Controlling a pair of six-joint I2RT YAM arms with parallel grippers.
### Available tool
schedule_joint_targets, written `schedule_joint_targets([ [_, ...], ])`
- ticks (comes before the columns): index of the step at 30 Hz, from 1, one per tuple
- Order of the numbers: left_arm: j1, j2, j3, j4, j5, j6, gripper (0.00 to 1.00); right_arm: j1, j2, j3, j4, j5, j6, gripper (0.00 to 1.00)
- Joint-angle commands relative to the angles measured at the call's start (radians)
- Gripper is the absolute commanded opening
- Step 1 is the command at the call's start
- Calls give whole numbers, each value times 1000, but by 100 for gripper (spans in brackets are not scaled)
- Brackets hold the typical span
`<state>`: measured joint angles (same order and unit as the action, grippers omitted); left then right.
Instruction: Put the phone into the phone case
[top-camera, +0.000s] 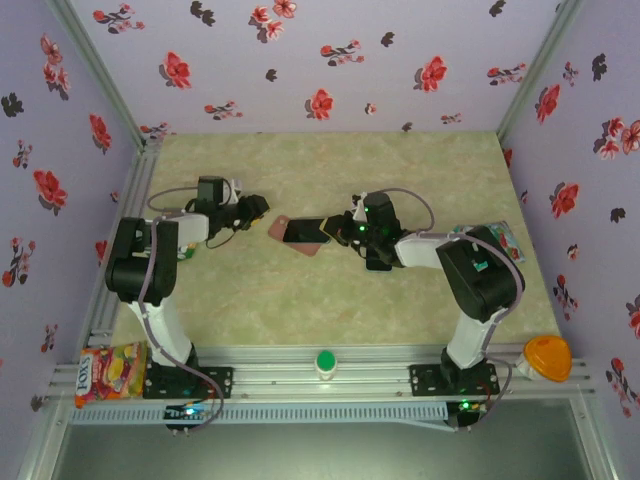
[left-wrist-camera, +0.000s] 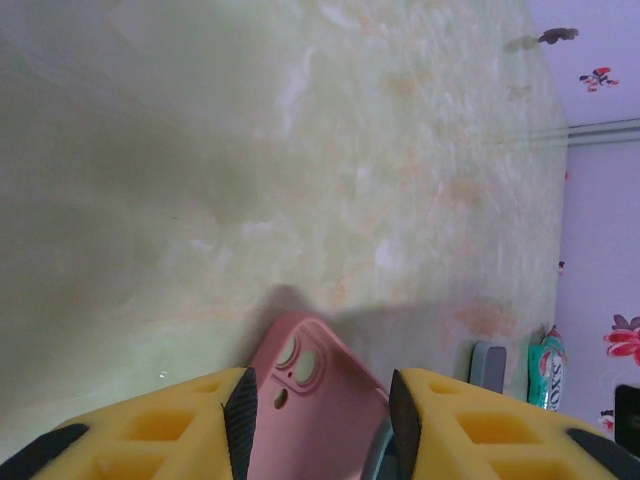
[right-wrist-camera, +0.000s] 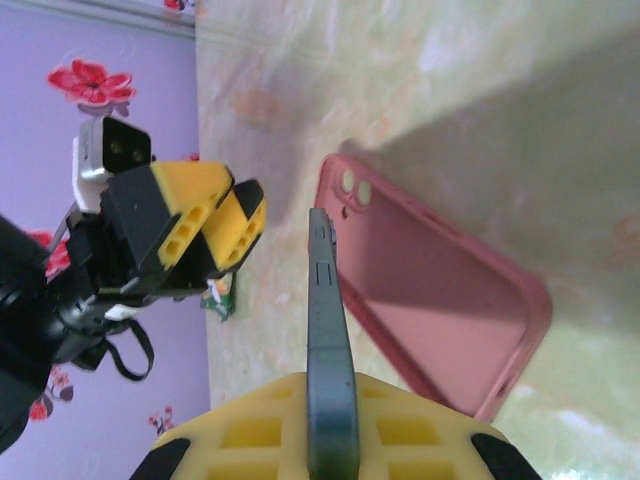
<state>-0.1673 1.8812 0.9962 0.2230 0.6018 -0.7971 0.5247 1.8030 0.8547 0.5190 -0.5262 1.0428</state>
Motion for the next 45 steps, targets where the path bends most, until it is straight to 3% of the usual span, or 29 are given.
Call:
schedule_joint_targets([
  [1, -3, 20, 19, 9, -1, 32, 44, 9, 30, 51, 111, 42, 46, 0],
  [17, -55, 59, -33, 80, 14, 3, 44, 30, 80, 62, 73, 82, 50, 0],
  [45, -182, -120, -254, 162, -50, -84, 43, 32, -169, -116, -182, 85, -106, 0],
])
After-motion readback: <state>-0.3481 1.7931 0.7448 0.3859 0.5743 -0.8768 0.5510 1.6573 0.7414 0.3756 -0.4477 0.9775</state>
